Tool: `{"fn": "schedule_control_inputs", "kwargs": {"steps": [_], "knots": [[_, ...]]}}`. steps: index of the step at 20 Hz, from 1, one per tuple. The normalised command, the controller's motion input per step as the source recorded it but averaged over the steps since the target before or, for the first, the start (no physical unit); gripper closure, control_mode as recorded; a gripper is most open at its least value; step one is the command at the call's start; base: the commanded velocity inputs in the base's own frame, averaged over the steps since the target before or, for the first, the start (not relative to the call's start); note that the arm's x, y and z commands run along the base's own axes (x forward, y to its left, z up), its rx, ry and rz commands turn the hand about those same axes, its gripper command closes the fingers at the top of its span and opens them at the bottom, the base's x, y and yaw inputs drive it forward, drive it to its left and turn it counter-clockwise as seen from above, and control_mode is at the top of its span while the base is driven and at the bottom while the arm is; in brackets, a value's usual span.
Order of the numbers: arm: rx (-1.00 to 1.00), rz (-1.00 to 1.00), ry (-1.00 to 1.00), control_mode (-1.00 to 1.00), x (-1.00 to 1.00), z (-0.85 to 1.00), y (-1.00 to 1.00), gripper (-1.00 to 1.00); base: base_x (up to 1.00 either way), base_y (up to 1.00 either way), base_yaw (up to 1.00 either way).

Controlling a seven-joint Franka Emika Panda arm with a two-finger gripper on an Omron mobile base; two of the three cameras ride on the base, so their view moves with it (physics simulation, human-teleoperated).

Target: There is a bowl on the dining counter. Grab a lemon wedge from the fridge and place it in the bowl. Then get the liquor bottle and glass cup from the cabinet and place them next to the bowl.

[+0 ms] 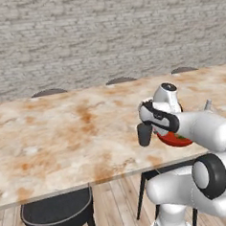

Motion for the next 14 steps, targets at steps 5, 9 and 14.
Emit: {"fn": "schedule_control_inputs", "kwargs": {"steps": [5,9,14], "knots": [[-0.04,0.0,-0.1,-1.0,-0.21,0.92,0.0,-1.0,0.0,0.0,0.0],[0.0,0.0,-0.08,-1.0,-0.4,0.89,0.0,-1.0,0.0,0.0,0.0],[0.0,0.0,-0.01,-1.0,-0.53,0.82,0.04,-1.0,0.0,0.0,0.0]]}}
